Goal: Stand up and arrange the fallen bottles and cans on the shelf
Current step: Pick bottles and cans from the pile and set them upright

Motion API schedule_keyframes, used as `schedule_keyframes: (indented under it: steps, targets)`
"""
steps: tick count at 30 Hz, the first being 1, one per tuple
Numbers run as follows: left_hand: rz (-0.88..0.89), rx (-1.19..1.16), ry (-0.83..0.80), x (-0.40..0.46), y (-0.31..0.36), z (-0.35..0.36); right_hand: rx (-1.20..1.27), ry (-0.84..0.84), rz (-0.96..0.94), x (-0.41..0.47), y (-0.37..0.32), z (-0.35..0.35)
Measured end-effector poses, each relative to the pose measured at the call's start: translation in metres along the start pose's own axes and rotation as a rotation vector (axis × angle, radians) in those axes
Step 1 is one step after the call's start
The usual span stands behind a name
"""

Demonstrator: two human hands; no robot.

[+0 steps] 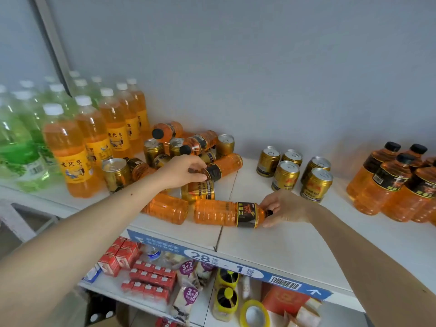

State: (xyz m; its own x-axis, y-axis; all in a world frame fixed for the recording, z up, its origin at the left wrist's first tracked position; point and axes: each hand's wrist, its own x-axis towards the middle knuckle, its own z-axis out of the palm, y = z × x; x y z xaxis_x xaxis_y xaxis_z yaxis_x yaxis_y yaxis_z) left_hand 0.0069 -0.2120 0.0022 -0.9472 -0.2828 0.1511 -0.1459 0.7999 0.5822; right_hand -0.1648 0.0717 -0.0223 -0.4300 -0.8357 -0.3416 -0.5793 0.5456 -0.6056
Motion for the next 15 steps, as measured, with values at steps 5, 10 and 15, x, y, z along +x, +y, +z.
schedule_keyframes:
  steps: [5,10,15]
  targets:
    - [-0.021,0.03,0.138,-0.007,-0.013,-0.012,0.063,0.046,0.025,-0.004,-0.012,-0.007]
    - [-0.118,0.145,0.304,0.007,-0.021,-0.016,0.135,0.118,-0.062,-0.009,-0.034,-0.022]
    - [-0.217,0.199,0.238,0.033,-0.025,-0.015,0.177,0.204,-0.156,-0.008,-0.055,-0.035]
